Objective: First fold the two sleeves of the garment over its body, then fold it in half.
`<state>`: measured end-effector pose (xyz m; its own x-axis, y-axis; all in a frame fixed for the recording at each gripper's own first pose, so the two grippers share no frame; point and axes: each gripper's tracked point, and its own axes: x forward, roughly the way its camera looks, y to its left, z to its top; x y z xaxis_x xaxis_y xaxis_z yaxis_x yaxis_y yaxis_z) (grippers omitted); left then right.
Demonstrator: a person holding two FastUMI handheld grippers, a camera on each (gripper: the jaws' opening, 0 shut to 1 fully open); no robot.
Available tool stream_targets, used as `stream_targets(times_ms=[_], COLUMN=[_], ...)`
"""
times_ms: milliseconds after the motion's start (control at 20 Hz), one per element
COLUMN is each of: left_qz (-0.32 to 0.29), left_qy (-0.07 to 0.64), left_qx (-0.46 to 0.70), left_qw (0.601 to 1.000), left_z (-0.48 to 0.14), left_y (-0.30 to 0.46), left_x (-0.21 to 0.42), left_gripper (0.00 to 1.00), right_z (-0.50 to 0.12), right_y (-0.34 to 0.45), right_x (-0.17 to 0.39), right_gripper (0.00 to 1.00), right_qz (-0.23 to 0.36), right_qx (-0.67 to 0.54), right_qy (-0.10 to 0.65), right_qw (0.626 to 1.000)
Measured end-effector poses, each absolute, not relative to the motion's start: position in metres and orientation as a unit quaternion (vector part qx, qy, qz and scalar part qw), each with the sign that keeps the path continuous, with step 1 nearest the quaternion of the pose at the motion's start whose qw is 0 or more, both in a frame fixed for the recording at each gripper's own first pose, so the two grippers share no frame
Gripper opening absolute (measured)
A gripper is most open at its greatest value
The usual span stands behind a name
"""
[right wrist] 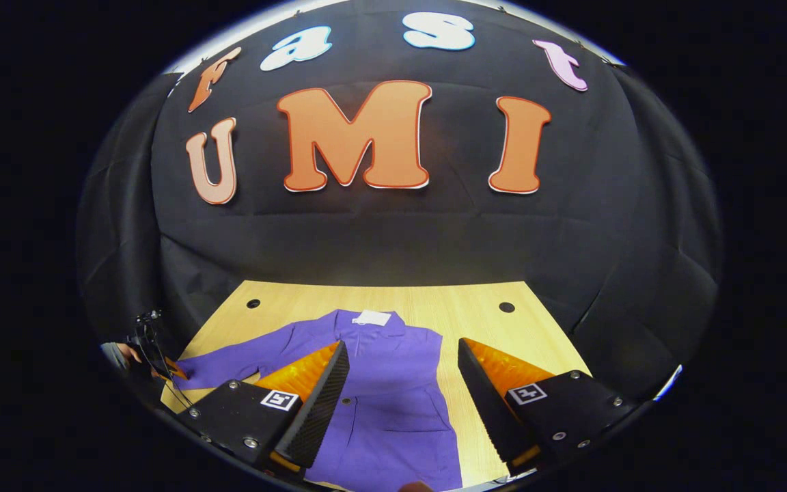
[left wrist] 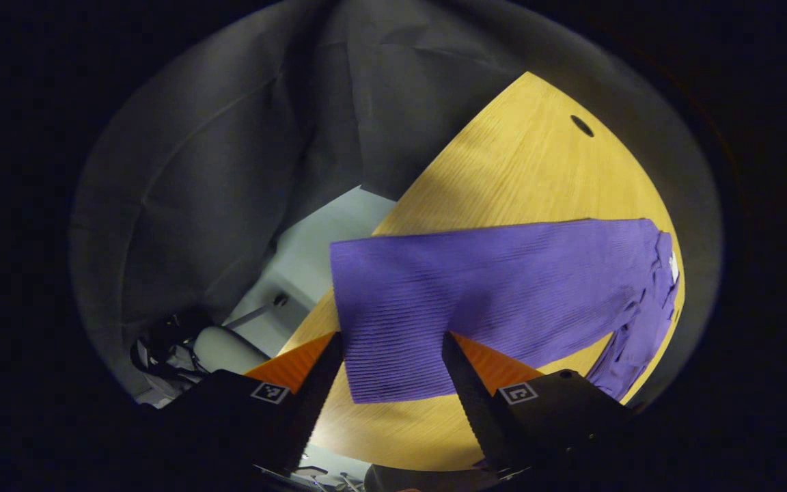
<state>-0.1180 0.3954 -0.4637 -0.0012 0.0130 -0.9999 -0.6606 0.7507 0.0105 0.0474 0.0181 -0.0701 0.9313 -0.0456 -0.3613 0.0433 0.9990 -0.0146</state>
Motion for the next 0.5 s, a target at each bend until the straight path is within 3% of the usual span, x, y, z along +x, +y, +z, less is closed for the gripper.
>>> stream_targets(times_ms=[150, 350, 450, 500], left_qz=[0.249, 0.233, 0.22, 0.22], left_qy=[0.682, 0.692, 0.684, 0.679], left_qx=[-0.235, -0.232, -0.237, -0.236], left_qw=[0.646, 0.642, 0.653, 0.659], left_z=[-0.458, -0.46, -0.457, -0.457], left_y=[0.394, 0.384, 0.378, 0.379], left_x=[-0.121, -0.109, -0.102, -0.102], left_gripper=[0.74, 0.22, 0.11, 0.11], right_z=[-0.077, -0.078, -0.076, -0.074], right_y=[0.012, 0.012, 0.006, 0.0], right_x=[0.039, 0.033, 0.032, 0.034], right_gripper=[0.95, 0.95, 0.96, 0.95], right_qz=[-0.04, -0.04, -0.035, -0.035], right_qx=[-0.003, 0.001, 0.001, 0.005], right_qy=[0.195, 0.196, 0.195, 0.194], right_qw=[0.98, 0.98, 0.98, 0.98])
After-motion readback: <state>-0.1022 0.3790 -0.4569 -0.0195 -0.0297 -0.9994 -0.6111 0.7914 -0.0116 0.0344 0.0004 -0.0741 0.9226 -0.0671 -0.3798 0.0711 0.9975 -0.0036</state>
